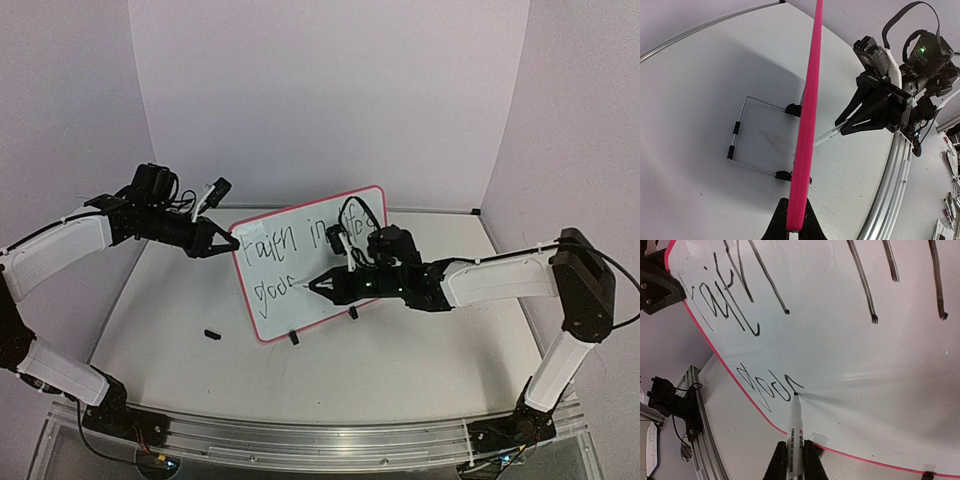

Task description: Write a sentence on the whiteboard

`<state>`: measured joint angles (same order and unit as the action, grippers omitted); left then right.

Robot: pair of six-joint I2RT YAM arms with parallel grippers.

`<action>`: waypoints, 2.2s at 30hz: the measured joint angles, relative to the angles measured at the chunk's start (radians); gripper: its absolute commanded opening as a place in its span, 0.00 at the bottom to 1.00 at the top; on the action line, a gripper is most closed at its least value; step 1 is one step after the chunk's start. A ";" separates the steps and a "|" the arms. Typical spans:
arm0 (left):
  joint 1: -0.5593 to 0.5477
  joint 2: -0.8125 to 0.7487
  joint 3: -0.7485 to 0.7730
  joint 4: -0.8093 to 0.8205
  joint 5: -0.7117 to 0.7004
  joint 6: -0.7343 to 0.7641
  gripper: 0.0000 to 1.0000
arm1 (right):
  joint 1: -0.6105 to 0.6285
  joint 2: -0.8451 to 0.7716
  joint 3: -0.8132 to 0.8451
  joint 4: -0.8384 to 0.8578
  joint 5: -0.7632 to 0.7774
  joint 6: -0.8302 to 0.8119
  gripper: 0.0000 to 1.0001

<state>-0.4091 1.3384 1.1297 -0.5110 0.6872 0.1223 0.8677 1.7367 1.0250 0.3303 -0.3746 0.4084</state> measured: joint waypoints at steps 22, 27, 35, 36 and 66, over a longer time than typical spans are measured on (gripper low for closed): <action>0.000 0.000 0.000 0.003 0.000 0.000 0.00 | 0.002 -0.019 0.025 -0.087 0.049 -0.024 0.00; 0.000 0.000 0.000 0.004 0.000 -0.001 0.00 | -0.005 -0.043 0.055 -0.089 0.067 -0.038 0.00; 0.000 0.000 0.000 0.004 -0.001 -0.003 0.00 | -0.011 -0.055 0.080 -0.084 0.075 -0.046 0.00; 0.000 0.000 0.000 0.004 -0.001 -0.003 0.00 | -0.011 -0.055 0.080 -0.084 0.074 -0.046 0.00; 0.000 0.004 0.000 0.007 0.001 -0.007 0.00 | -0.016 -0.017 -0.019 -0.055 0.025 0.008 0.00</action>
<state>-0.4091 1.3422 1.1297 -0.5037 0.6880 0.1150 0.8516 1.7199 1.0059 0.2751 -0.3497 0.4163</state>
